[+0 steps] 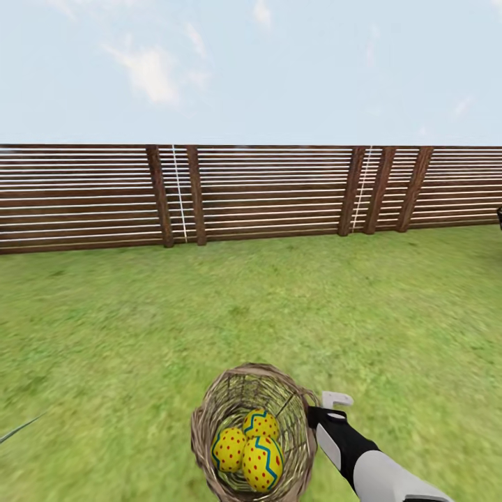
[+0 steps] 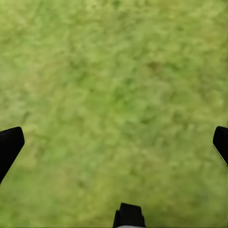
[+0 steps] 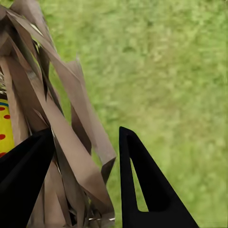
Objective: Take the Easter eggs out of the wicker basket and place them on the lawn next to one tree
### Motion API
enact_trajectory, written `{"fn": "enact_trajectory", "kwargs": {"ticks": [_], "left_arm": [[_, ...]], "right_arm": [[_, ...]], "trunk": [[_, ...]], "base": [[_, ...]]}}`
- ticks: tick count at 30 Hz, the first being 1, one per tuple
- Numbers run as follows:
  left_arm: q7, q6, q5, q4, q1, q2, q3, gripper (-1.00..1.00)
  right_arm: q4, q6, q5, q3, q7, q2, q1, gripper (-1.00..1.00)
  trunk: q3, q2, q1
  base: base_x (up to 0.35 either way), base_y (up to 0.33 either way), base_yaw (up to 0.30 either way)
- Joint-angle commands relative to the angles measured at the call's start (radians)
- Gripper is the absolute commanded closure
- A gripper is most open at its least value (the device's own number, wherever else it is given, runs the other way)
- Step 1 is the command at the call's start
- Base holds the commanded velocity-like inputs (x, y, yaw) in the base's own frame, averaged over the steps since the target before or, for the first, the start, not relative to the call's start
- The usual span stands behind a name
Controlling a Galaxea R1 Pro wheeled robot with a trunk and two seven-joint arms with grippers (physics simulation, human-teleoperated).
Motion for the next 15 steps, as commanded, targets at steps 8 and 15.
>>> {"fn": "enact_trajectory", "kwargs": {"ticks": [8,15], "left_arm": [[-0.004,0.005,0.006,-0.001,0.0,0.0,0.002,-1.0],[-0.005,0.005,0.005,-0.001,0.0,0.0,0.002,-1.0]], "right_arm": [[-0.002,0.003,-0.005,-0.008,0.001,0.001,0.0,1.0],[-0.001,0.003,-0.005,-0.008,0.001,0.001,0.0,1.0]], "trunk": [[-0.001,-0.001,0.001],[-0.001,-0.001,0.001]], "base": [[0.338,0.0,0.0],[0.338,0.0,0.0]]}}
